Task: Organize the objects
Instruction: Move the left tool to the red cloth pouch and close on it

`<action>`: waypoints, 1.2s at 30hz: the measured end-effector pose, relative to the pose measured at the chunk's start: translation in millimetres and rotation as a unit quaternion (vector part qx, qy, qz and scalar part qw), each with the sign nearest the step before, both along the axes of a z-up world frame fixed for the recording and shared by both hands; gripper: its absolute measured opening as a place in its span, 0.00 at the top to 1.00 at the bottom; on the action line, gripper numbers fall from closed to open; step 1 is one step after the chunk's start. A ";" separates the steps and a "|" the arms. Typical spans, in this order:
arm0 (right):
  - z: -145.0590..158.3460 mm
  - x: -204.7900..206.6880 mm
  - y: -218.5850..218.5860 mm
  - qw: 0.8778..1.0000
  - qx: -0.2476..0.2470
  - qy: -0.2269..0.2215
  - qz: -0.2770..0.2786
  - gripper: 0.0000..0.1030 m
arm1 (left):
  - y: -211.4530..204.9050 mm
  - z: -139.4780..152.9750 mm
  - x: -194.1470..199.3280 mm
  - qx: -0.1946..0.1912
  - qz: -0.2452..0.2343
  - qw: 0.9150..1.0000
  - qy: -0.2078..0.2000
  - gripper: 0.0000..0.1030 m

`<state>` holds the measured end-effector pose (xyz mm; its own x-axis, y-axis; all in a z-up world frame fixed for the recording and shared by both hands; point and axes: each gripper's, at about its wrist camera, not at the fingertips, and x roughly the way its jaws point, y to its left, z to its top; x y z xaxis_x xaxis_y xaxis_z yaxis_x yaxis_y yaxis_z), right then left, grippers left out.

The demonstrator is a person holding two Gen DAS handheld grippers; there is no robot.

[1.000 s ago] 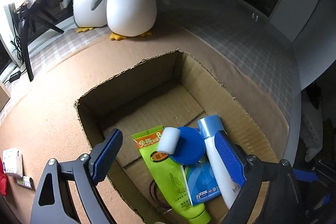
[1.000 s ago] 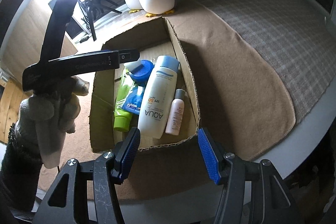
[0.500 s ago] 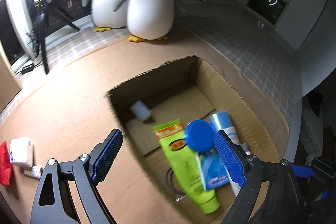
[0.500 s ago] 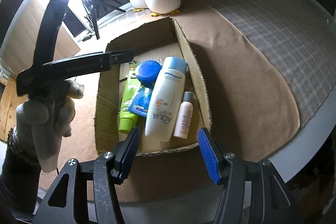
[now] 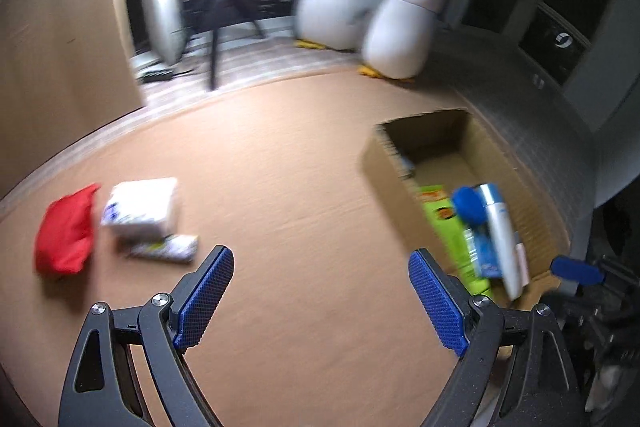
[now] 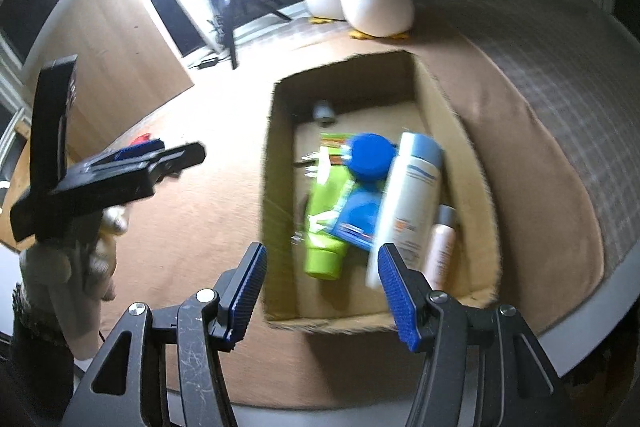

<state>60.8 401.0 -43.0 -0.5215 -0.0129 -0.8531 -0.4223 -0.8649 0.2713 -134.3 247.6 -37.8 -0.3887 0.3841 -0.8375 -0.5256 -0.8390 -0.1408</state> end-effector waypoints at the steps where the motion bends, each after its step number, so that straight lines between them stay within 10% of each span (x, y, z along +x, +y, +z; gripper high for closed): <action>1: 0.5 -5.2 -3.6 1.000 0.000 0.001 0.005 0.47 | -16.2 0.8 -1.2 -0.002 0.013 1.000 0.001 0.11; 22: -9.2 -121.0 -101.4 0.993 -0.028 -0.009 0.112 0.45 | -261.8 -1.9 -98.2 -0.007 0.237 0.971 -0.020 0.12; 36: -25.0 -113.3 -114.4 0.993 -0.030 -0.045 0.106 0.45 | -243.4 -51.1 -202.0 -0.033 0.258 0.964 -0.057 0.12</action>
<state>-52.5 286.6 -68.0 -0.4234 -0.1671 -0.8904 -0.2566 -0.9205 0.2947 -336.3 4.2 -88.9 -0.4171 0.1091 -0.9023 -0.0209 -0.9937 -0.1104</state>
